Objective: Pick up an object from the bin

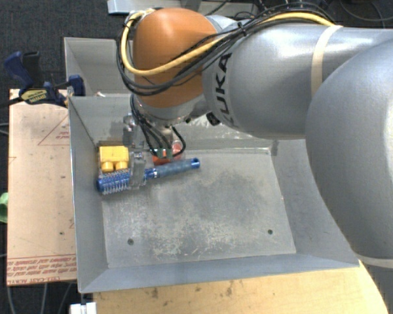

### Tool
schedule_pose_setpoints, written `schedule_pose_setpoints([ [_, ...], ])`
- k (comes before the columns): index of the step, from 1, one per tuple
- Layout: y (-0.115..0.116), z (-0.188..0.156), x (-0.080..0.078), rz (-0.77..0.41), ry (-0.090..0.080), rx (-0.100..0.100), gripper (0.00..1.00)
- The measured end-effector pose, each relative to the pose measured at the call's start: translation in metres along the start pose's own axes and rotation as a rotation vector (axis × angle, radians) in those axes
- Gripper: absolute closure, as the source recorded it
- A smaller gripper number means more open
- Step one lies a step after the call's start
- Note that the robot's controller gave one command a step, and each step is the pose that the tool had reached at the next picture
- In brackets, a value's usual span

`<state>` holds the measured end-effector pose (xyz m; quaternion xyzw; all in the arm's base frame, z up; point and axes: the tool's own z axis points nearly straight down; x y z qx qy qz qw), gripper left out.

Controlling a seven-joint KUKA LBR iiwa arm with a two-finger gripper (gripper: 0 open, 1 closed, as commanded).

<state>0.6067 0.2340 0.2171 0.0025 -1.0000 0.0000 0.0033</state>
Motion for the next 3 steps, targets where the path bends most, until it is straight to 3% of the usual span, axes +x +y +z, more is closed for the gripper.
schedule_pose_setpoints([
  [1,0.007,0.135,-0.019,-0.080,-0.003,0.000,0.00],
  [2,-0.026,0.144,-0.019,-0.499,-0.015,-0.001,0.00],
  [3,-0.026,0.146,-0.018,-0.498,-0.010,-0.001,1.00],
])
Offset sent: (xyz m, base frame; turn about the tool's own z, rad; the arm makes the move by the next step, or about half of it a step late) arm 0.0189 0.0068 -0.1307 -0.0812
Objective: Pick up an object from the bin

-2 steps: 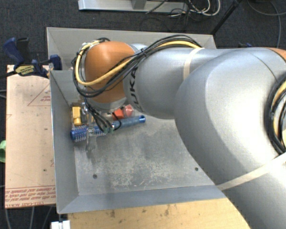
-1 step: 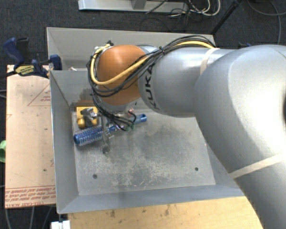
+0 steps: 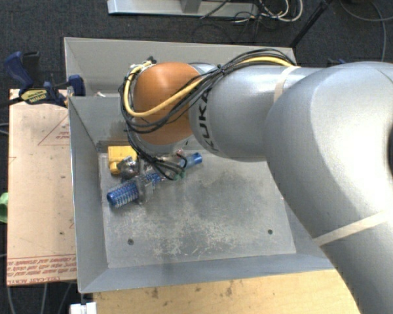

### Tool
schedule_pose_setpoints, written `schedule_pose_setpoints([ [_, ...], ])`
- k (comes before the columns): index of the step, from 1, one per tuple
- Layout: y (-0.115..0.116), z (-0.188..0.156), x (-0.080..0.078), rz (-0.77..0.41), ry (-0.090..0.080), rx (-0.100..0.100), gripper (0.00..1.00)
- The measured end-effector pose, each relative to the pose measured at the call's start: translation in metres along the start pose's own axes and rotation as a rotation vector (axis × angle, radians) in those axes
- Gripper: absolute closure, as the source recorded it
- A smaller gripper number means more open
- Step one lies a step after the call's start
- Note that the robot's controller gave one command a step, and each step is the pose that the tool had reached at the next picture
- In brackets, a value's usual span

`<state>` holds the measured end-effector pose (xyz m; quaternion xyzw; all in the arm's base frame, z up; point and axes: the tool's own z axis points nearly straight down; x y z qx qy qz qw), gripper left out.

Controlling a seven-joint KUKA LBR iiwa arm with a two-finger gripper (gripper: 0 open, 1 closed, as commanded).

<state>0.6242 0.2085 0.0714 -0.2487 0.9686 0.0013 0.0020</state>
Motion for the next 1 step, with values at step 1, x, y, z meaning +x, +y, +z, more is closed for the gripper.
schedule_pose_setpoints([
  [1,0.0121,-0.1524,0.0067,-0.044,-0.006,0.002,1.00],
])
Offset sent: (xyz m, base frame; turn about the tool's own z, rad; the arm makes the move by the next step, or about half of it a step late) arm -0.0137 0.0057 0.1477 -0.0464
